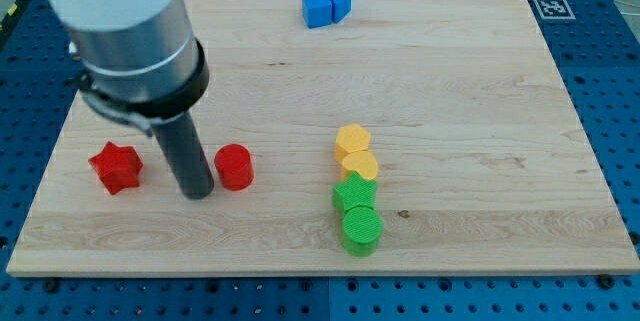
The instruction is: Place the red circle towards the left side of the yellow hexagon
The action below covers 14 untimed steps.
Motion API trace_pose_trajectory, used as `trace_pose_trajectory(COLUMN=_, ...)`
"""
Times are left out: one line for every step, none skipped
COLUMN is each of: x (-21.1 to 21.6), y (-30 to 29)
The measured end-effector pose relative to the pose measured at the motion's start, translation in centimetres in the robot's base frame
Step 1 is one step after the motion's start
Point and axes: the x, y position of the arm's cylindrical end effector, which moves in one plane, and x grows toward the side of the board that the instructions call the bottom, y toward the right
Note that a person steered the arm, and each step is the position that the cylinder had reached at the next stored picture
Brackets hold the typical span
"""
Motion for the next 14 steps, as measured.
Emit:
trace_pose_trajectory(x=0.5, y=0.6)
trace_pose_trajectory(x=-0.3, y=1.4)
trace_pose_trajectory(x=-1.6, y=1.5)
trace_pose_trajectory(x=-2.6, y=1.5)
trace_pose_trajectory(x=-3.9, y=1.4)
trace_pose_trajectory(x=-2.9, y=2.2)
trace_pose_trajectory(x=-1.2, y=2.3)
trace_pose_trajectory(x=-3.3, y=2.3)
trace_pose_trajectory(x=-5.0, y=2.4)
trace_pose_trajectory(x=-4.8, y=2.8)
trace_pose_trajectory(x=-1.9, y=3.0)
trace_pose_trajectory(x=-2.2, y=4.3)
trace_pose_trajectory(x=-4.4, y=5.7)
trace_pose_trajectory(x=-4.8, y=5.8)
